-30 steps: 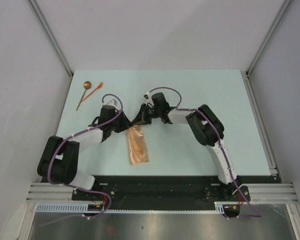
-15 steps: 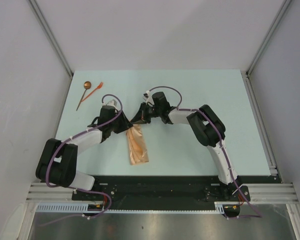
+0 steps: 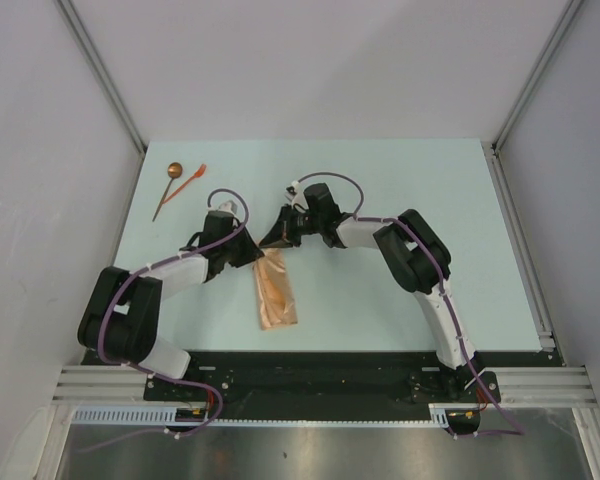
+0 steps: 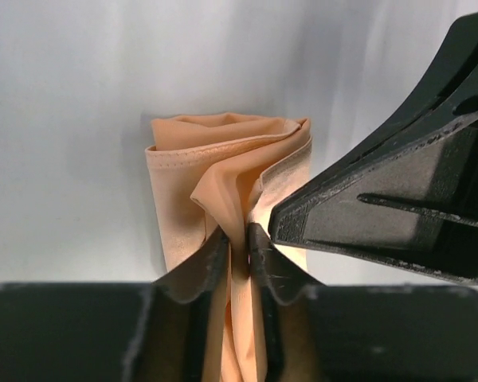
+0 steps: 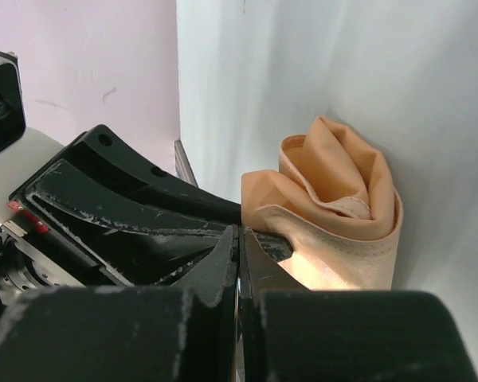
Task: Fold the napkin into a case and place the utensils inside
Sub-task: Stuff the top corner of the smaller-rectangle-folded napkin into the folded napkin.
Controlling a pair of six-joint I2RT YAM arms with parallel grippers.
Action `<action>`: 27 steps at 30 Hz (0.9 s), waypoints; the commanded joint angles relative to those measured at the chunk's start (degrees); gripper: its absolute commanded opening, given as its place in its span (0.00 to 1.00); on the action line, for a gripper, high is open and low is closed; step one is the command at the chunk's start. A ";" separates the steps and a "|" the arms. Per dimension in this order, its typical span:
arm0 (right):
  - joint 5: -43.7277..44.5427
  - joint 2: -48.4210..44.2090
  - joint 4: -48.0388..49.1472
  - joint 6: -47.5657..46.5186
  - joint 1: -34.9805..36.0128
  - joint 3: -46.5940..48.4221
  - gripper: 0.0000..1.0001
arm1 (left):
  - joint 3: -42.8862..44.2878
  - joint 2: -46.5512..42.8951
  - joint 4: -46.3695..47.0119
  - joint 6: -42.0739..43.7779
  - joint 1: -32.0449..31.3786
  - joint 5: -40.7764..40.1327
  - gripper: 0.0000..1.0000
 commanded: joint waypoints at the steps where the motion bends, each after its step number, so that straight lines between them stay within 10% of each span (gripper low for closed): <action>1: -3.07 -1.16 1.89 0.23 0.63 2.42 0.00 | 2.54 -1.14 1.88 0.76 -0.38 -0.25 0.12; 14: 7.29 -13.98 -21.84 -31.75 -0.17 -1.26 0.45 | 6.59 -0.17 -6.12 -0.90 0.14 3.35 0.00; 27: 22.32 -15.13 -16.93 -41.87 8.45 -6.19 0.58 | 9.31 1.41 -9.99 -5.13 0.93 7.48 0.00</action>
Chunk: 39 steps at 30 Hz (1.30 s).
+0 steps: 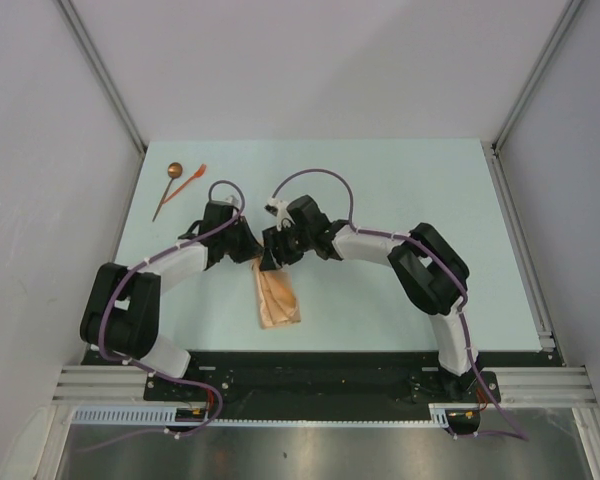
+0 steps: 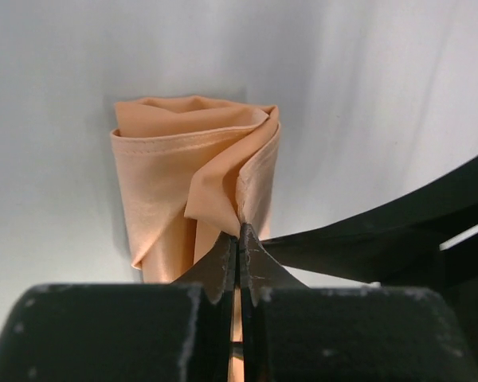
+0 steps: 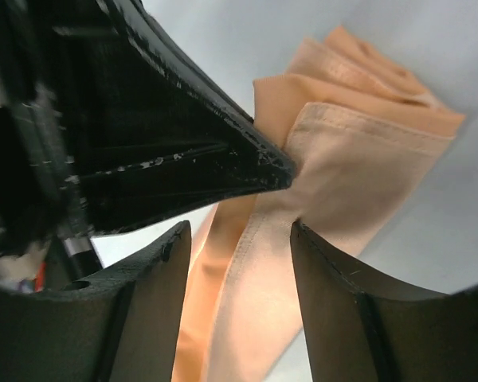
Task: Fold the napkin into a case and place the utensils inside
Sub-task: Stuff the top corner of the smaller-rectangle-folded napkin into the folded napkin.
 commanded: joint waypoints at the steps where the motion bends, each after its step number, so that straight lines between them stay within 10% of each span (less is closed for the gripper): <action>1: 7.58 -1.91 3.69 -4.37 1.48 -1.56 0.59 | 2.41 0.01 -0.27 -2.17 0.01 2.65 0.00; 39: 19.72 0.03 15.12 -4.72 4.73 -3.57 0.45 | -2.34 2.30 6.24 -10.96 4.41 14.52 0.00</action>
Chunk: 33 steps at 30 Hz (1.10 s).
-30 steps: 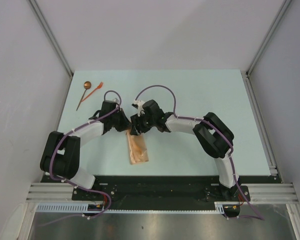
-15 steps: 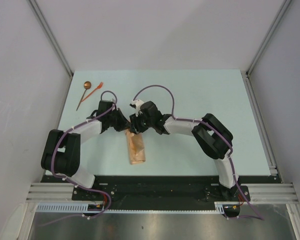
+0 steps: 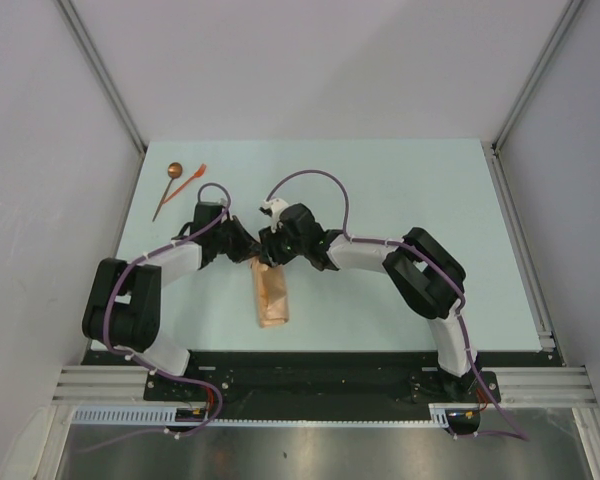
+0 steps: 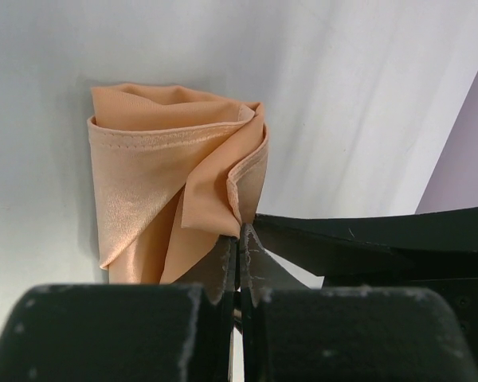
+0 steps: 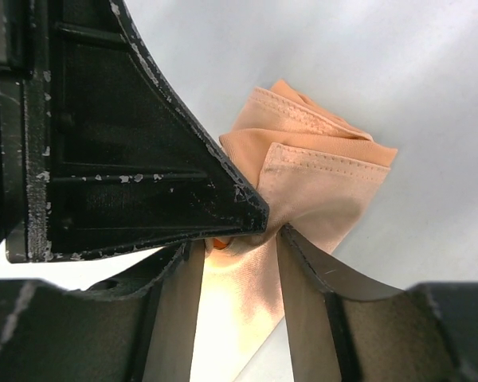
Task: Fold the napkin into a case and place the utensils inside
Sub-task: Stuff the top corner of the smaller-rectangle-folded napkin into the folded napkin.
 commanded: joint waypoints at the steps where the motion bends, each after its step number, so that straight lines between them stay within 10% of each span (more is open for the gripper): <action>1: 2.57 0.07 6.88 1.33 0.30 -0.65 0.43 | -0.68 0.09 1.23 -1.74 -0.33 4.51 0.00; 7: 0.64 0.86 5.22 -0.33 -0.14 0.23 0.00 | -0.59 -0.53 0.80 0.71 -0.25 3.45 0.00; 13: -2.26 -0.11 2.50 -1.65 -1.20 -0.21 0.00 | 0.20 -1.84 1.49 4.32 -0.25 1.96 0.01; 23: -3.76 -0.98 -2.51 -1.74 -1.99 1.28 0.00 | 3.45 -8.16 -5.97 11.26 -0.25 -5.06 0.60; 33: -5.78 -1.86 -6.04 -1.30 -3.31 1.81 0.00 | 1.09 -12.04 -8.28 17.15 -3.58 -19.03 0.30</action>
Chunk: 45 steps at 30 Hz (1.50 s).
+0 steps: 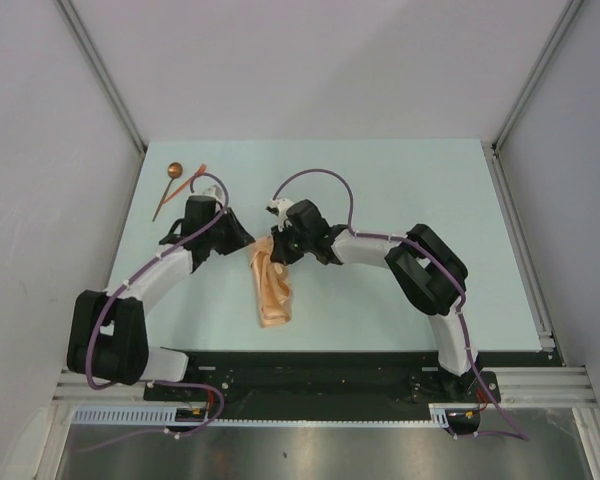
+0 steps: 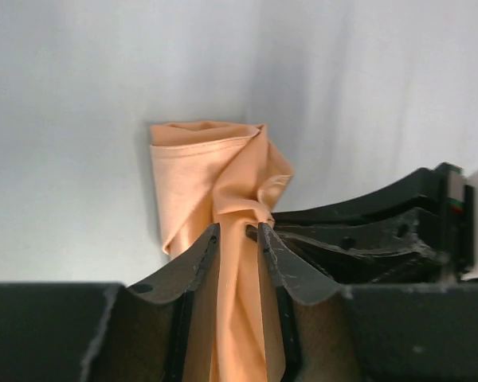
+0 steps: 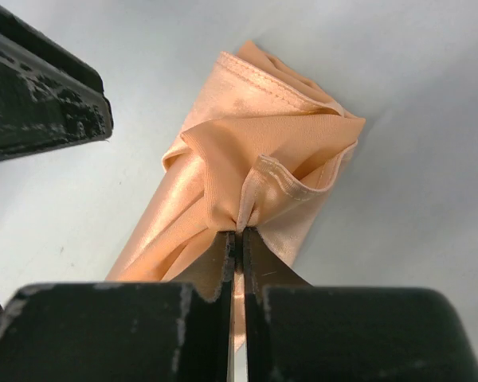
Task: Fold the napkin into a case and place the utensils inside
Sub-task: Stuff the top corner of the smaller-rectangle-folded napkin into the folded napkin.
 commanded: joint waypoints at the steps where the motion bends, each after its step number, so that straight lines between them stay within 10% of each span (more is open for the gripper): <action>1: -2.02 -2.17 -1.49 0.05 -0.60 1.81 0.00 | -1.91 -0.85 1.09 4.43 -3.95 -10.25 0.31; 11: -4.83 -2.79 0.00 2.78 -2.00 1.02 0.00 | 0.45 7.14 5.05 8.30 -13.10 -25.73 0.47; 20: -6.77 -2.43 1.32 4.27 -2.09 0.67 0.00 | 1.86 11.89 5.93 9.18 -15.12 -30.74 0.38; 30: -7.65 -2.43 -0.08 4.01 -2.09 1.46 0.00 | 4.93 13.57 4.88 8.75 -15.21 -31.27 0.00; 45: -10.03 4.41 -0.70 11.28 -1.30 7.96 0.00 | -3.93 4.61 9.88 -0.56 -15.12 -21.52 0.00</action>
